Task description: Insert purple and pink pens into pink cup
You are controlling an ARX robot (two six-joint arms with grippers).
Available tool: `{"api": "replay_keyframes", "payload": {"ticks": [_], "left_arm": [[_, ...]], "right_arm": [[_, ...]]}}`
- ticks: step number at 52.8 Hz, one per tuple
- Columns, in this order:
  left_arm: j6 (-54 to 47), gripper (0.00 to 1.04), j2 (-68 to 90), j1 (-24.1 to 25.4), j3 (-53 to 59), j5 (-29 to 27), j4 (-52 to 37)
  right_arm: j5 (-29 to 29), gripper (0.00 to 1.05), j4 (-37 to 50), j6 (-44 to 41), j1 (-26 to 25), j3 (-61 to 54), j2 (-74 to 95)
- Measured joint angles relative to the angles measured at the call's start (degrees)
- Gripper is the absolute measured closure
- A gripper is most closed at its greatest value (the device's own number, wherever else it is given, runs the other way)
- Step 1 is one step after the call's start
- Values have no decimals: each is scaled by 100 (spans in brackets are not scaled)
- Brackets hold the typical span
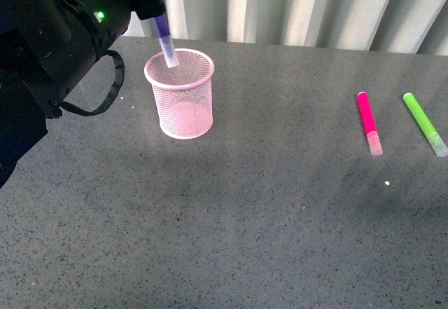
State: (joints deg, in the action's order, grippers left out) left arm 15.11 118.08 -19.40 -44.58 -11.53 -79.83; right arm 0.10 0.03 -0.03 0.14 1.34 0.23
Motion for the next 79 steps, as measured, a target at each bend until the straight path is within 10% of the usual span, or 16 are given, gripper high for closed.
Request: {"api": "replay_keyframes", "payload": {"ticks": [29, 53, 67, 79], "left_arm": [[28, 92, 420, -22, -151, -101, 2], [1049, 5, -1292, 485, -48, -15, 1222], [511, 7, -3386, 1198, 1180, 221, 3617], [-479, 22, -3506, 1257, 1582, 509, 2780]], "right_arm": [[0, 7, 0, 0, 0, 0, 0], [0, 7, 0, 0, 0, 0, 0], [0, 7, 0, 0, 0, 0, 0], [0, 7, 0, 0, 0, 0, 0]]}}
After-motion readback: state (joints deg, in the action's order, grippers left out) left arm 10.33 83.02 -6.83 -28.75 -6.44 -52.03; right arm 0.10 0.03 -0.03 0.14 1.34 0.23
